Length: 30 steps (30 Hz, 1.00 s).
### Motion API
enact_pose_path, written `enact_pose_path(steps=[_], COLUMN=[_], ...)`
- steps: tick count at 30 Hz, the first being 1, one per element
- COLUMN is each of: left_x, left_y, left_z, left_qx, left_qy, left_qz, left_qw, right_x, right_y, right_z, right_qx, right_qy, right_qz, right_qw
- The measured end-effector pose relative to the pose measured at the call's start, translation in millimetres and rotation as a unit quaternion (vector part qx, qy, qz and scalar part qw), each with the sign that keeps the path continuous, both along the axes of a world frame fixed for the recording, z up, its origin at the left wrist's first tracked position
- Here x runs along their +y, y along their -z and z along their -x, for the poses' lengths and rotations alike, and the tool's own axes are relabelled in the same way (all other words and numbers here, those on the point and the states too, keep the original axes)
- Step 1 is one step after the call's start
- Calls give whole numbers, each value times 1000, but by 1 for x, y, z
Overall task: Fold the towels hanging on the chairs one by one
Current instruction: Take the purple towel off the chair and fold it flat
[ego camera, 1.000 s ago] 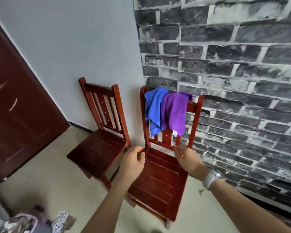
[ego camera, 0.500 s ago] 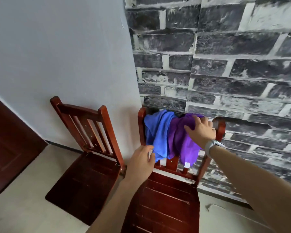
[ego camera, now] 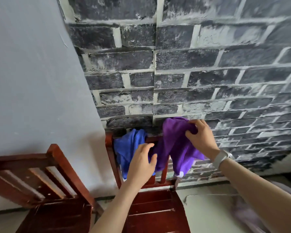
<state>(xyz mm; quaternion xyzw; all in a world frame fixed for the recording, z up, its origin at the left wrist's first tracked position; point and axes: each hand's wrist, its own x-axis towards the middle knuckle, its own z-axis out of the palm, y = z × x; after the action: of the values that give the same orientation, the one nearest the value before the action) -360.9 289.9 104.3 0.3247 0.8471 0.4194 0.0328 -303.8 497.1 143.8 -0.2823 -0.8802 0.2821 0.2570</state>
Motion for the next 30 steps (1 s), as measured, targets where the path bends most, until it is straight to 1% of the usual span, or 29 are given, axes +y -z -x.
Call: enact_pose_path(steps=[2,3,4,5,6,7,8,9,10,11,12,13,14,16,17,18,19,20,21,22,23,25,27,29,30], left_x=[23,35,47,57,67,75,81,85,87,88,87,87,86,86,86,85,85,83,80,76,71,63,59,59,60], left_y=[-15,-22,-30,-38,-43,-45,-46,-44,-41,-38,-36,-34,-35,-36,-36,-36,-33,-30,-27,-24,-22,-21,-18,-13,-10], left_z=[-4,-6,-10,-15,-19,-23,-26,-28,-31,-35,-39,-42,-47,-52,-53,-52,-50,-47,-43,-38,-34,-28,-24,-23,-24], left_qx=[-14,-33,-70,-129,-186,-217,-212,-205,-212,-230,-249,-268,-288,-321,-323,-313,-291,-268,-248,-228,-207,-170,-133,-114,-126], left_qy=[36,59,77,88,97,101,92,84,82,87,98,111,124,135,133,125,105,74,40,13,-6,-23,-3,51,78], left_qz=[-45,-74,-107,-142,-173,-201,-212,-219,-231,-240,-247,-244,-240,-221,-204,-186,-166,-144,-124,-109,-93,-41,46,129,144], left_qw=[998,995,989,977,962,950,950,950,946,939,931,925,919,911,914,923,936,950,960,967,974,984,990,984,978], right_x=[5,6,5,4,2,-1,-2,-4,-3,-1,3,6,7,6,5,6,9,14,20,27,35,49,57,61,61], right_y=[-25,-36,-44,-49,-51,-50,-48,-45,-42,-37,-32,-27,-23,-18,-17,-18,-19,-19,-20,-19,-18,-18,-25,-31,-35], right_z=[-19,-28,-38,-48,-58,-67,-76,-84,-91,-98,-105,-112,-119,-127,-129,-131,-133,-135,-138,-141,-145,-156,-165,-167,-166], right_qx=[43,64,78,81,76,68,65,81,117,147,154,134,107,80,77,73,50,14,-14,-34,-47,-65,-71,-81,-98], right_qy=[9,-2,-24,-46,-64,-70,-70,-61,-41,-12,14,27,27,10,7,12,25,43,62,85,110,166,196,167,127], right_qz=[-16,-27,-37,-43,-32,4,71,170,291,408,496,545,574,601,596,561,485,382,283,205,150,86,39,5,-12], right_qw=[999,998,996,995,995,995,993,980,949,901,855,827,811,795,799,825,873,923,957,974,981,980,977,983,987])
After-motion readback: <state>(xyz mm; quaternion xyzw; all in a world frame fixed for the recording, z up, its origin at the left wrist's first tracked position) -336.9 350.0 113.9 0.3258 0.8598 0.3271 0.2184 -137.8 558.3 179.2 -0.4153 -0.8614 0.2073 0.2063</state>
